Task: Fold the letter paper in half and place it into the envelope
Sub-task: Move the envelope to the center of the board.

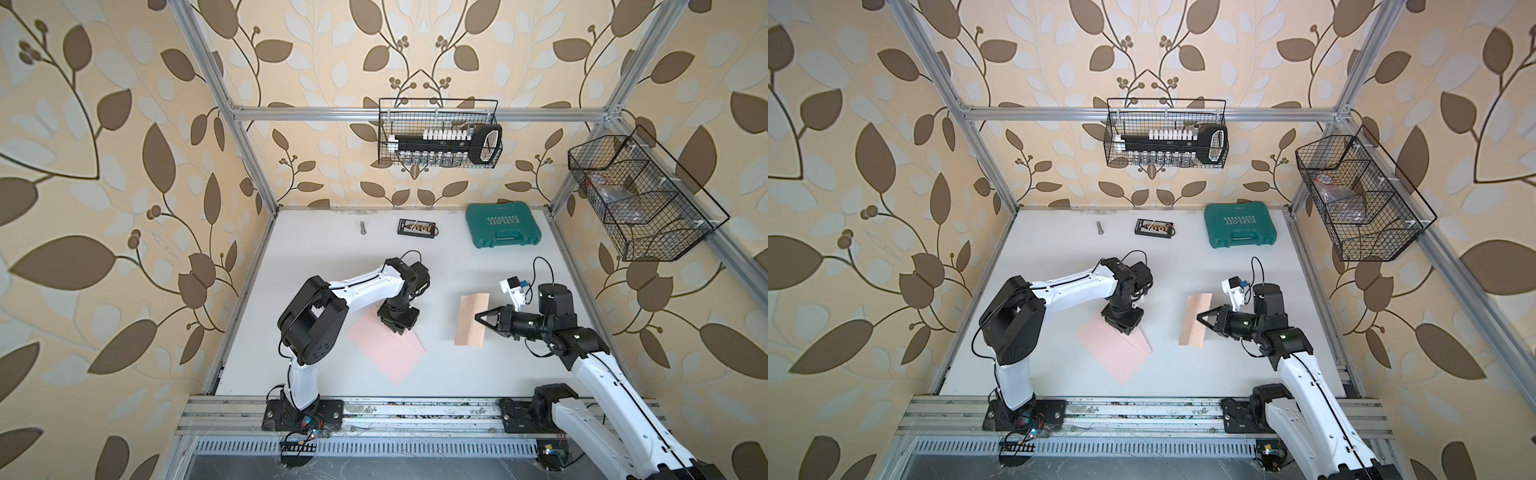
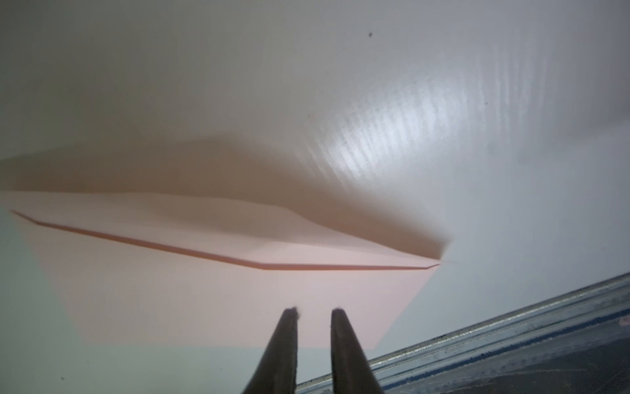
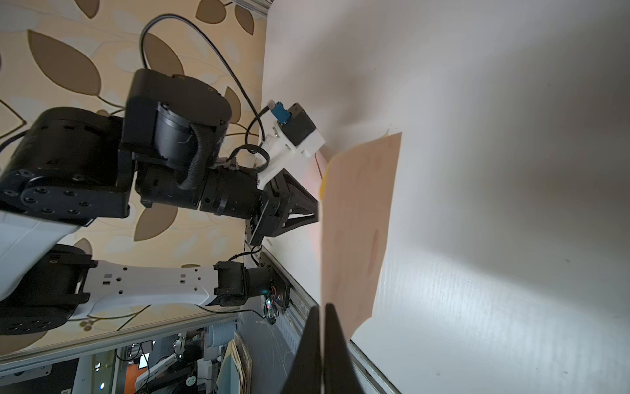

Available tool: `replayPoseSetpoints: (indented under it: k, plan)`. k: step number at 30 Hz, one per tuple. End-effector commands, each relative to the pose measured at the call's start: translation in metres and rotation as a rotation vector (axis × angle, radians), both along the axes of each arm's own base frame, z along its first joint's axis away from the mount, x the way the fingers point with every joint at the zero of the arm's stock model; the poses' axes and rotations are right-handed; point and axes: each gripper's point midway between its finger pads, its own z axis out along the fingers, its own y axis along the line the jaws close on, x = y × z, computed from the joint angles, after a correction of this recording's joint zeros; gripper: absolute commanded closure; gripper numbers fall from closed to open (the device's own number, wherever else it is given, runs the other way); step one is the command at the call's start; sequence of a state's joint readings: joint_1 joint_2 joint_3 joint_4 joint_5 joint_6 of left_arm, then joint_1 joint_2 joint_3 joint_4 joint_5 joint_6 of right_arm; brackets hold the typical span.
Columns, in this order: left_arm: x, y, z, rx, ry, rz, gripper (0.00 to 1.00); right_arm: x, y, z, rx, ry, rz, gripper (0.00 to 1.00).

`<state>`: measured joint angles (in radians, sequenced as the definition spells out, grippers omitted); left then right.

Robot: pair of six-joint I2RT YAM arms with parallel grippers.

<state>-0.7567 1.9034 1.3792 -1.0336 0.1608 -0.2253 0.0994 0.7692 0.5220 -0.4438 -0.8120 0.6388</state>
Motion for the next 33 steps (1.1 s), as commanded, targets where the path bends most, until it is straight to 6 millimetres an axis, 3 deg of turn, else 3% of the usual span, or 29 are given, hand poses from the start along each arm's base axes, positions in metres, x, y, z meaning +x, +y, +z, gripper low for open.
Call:
replayPoseSetpoints:
  k: [1, 9, 16, 19, 28, 33]
  plan:
    - [0.009, -0.016, 0.005, -0.056, -0.012, -0.038, 0.79, -0.001, -0.002, 0.009, -0.006, -0.016, -0.001, 1.0]
    - [0.017, -0.04, -0.018, -0.1, 0.025, -0.04, 0.81, -0.001, -0.005, 0.008, -0.008, -0.001, -0.037, 1.0]
    - [0.026, -0.035, -0.045, -0.044, 0.042, -0.028, 0.83, -0.007, -0.009, 0.007, -0.025, 0.004, -0.063, 1.0]
    - [0.038, -0.028, -0.05, -0.077, 0.05, 0.061, 0.84, -0.008, -0.011, 0.006, -0.03, 0.005, -0.071, 1.0]
    - [0.105, 0.04, -0.05, -0.126, -0.014, 0.498, 0.85, -0.004, -0.011, 0.008, -0.024, 0.009, -0.081, 1.0]
    - [0.135, 0.093, -0.026, -0.152, -0.112, 0.734, 0.83, 0.001, -0.009, 0.013, -0.02, 0.005, -0.07, 1.0]
